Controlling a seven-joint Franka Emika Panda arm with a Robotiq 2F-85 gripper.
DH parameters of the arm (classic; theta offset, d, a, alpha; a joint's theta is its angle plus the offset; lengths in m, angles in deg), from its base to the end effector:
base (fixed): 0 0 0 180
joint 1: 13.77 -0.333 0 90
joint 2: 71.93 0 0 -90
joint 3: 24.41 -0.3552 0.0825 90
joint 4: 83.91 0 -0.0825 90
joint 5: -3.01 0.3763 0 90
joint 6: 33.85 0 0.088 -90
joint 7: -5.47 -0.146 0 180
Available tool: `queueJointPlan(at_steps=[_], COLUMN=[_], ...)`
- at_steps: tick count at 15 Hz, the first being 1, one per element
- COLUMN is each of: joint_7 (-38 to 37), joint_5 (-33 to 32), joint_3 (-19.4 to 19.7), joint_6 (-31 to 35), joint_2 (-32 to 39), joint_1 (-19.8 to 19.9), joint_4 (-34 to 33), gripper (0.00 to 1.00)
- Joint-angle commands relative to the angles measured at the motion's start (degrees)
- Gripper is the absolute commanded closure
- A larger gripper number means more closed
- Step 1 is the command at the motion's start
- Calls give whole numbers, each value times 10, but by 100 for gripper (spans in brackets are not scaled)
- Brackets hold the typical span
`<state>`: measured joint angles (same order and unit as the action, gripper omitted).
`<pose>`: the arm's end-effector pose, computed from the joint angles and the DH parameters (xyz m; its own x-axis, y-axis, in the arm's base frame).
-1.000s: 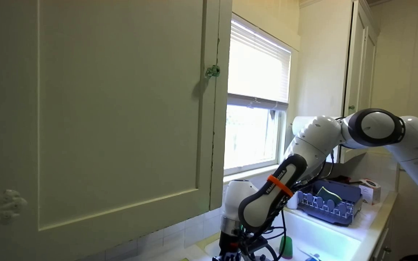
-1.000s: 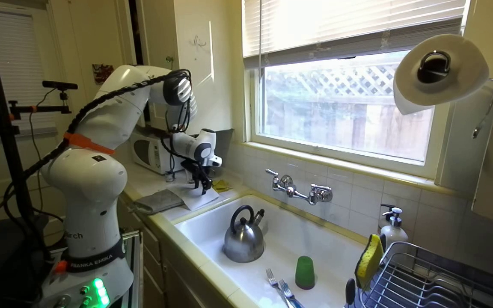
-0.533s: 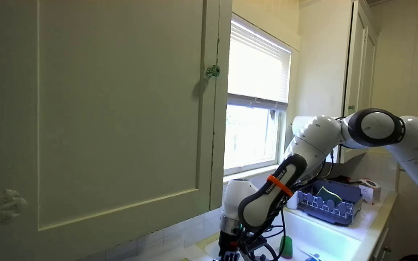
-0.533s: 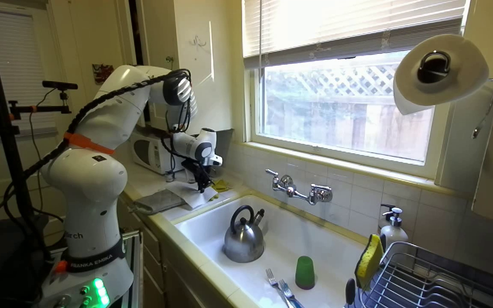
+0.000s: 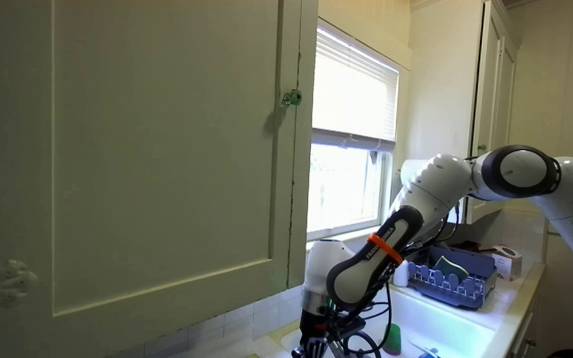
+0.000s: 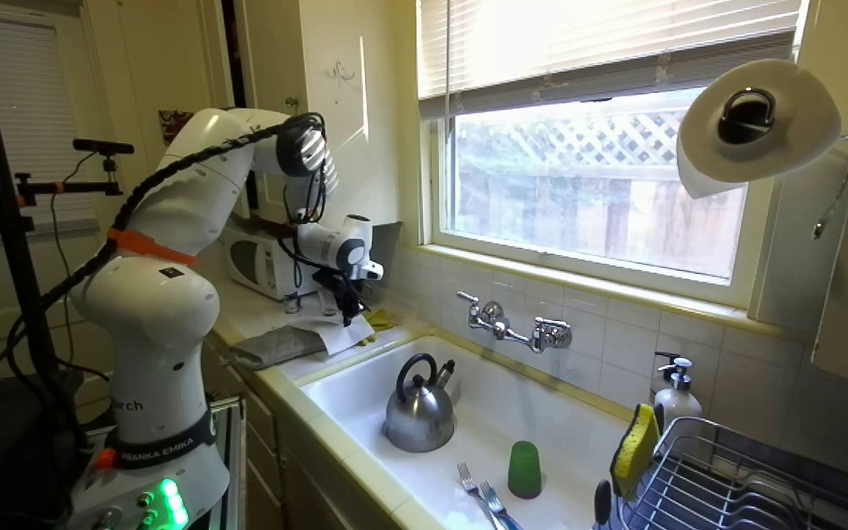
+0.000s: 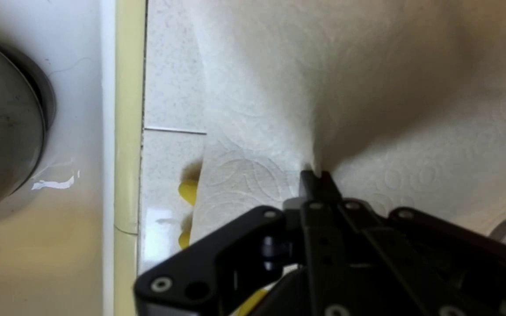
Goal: Use the white napkin to wipe the window.
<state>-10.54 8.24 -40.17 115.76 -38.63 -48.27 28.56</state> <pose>0.4173 0.4909 0.1929 0.8916 0.4527 0.0117 0.4446 -0.8703 -0.2119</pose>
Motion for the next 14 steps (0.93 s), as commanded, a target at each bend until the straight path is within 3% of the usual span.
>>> queueJointPlan(at_steps=[1,4,8,9,10,11,14], joint_7=[-72,-183,-291,-300,-291,-281,-218], joint_5=[-20,-85,-183,-205,-225,-243,-294], joint_3=[21,55,34,21,39,2,-26], joint_6=[-25,-82,-229,-277,-330,-383,-525], joint_2=[-121,-214,-341,-369,-391,-410,-448], joint_1=[-20,-49,-27,-16,-35,4,48], joint_4=[70,101,120,114,95,77,16], gripper=[100,100,100,100,100,100,100])
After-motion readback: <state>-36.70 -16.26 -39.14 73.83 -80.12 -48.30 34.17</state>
